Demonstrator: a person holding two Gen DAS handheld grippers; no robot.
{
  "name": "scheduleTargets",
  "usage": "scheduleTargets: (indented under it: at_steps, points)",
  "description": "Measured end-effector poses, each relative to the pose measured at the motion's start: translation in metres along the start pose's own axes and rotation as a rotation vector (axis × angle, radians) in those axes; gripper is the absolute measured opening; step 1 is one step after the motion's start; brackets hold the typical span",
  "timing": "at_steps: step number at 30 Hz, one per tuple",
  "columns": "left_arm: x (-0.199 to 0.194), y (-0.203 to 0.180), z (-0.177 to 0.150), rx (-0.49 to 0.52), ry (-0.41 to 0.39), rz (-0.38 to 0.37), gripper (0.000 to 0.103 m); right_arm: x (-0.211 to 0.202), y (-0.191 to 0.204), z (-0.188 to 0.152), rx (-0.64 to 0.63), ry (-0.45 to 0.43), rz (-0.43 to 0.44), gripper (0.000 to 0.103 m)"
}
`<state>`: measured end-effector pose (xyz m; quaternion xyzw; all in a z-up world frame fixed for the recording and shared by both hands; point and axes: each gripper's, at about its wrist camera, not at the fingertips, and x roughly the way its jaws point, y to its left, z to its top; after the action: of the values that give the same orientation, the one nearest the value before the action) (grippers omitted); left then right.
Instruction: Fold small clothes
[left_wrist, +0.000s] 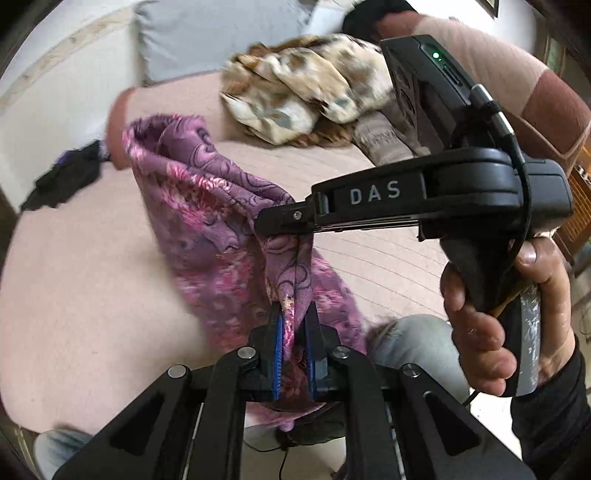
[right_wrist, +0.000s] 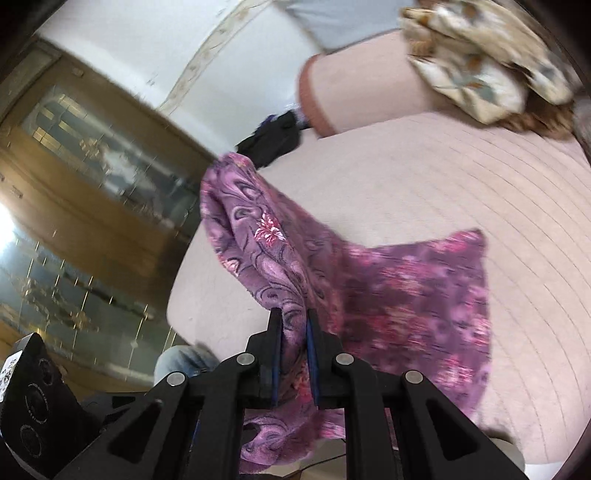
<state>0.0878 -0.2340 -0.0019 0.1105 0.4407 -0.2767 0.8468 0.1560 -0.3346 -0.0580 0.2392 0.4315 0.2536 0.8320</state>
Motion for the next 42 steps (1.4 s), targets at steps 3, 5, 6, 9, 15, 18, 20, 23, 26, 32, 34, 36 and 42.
scheduleTargets:
  at_steps: [3, 5, 6, 9, 15, 18, 20, 23, 26, 32, 34, 36, 42]
  points:
    - [0.034, -0.012, -0.001, 0.004, 0.036, -0.016, 0.01, 0.001, -0.041, -0.005, 0.066, 0.0, -0.015, 0.012]
    - [0.052, -0.015, -0.004, -0.011, 0.051, -0.037, 0.01, 0.004, -0.064, -0.01, 0.103, 0.003, -0.018, 0.012]
    - [0.061, -0.016, -0.006, -0.02, 0.062, -0.048, 0.01, 0.007, -0.076, -0.012, 0.124, 0.004, -0.018, 0.012]
    - [0.092, -0.019, -0.009, -0.031, 0.102, -0.069, 0.01, 0.015, -0.109, -0.021, 0.182, 0.014, -0.034, 0.012]
    - [0.139, -0.031, -0.023, -0.043, 0.185, -0.062, 0.011, 0.039, -0.157, -0.044, 0.309, 0.045, -0.092, 0.013]
    - [0.151, -0.036, -0.026, -0.039, 0.188, -0.066, 0.014, 0.046, -0.166, -0.047, 0.342, 0.057, -0.145, 0.013]
    - [0.148, -0.038, -0.033, -0.06, 0.202, -0.1, 0.026, 0.046, -0.165, -0.044, 0.33, 0.046, -0.216, 0.014]
    - [0.121, -0.03, -0.04, -0.092, 0.182, -0.199, 0.034, 0.046, -0.166, -0.045, 0.341, 0.045, -0.296, 0.019]
    - [0.082, -0.006, -0.048, -0.153, 0.118, -0.227, 0.062, 0.018, -0.156, -0.053, 0.336, -0.041, -0.322, 0.057]
    - [0.069, 0.063, -0.056, -0.306, 0.072, -0.08, 0.071, -0.007, -0.112, -0.072, 0.226, -0.072, -0.276, 0.072]
    - [0.083, 0.078, -0.058, -0.362, 0.091, -0.062, 0.071, 0.01, -0.106, -0.072, 0.182, -0.024, -0.342, 0.069]
    - [0.097, 0.087, -0.059, -0.381, 0.104, -0.045, 0.071, 0.03, -0.101, -0.078, 0.129, 0.034, -0.404, 0.048]
    - [0.117, 0.088, -0.068, -0.373, 0.161, -0.022, 0.071, 0.041, -0.11, -0.09, 0.128, 0.077, -0.604, 0.015]
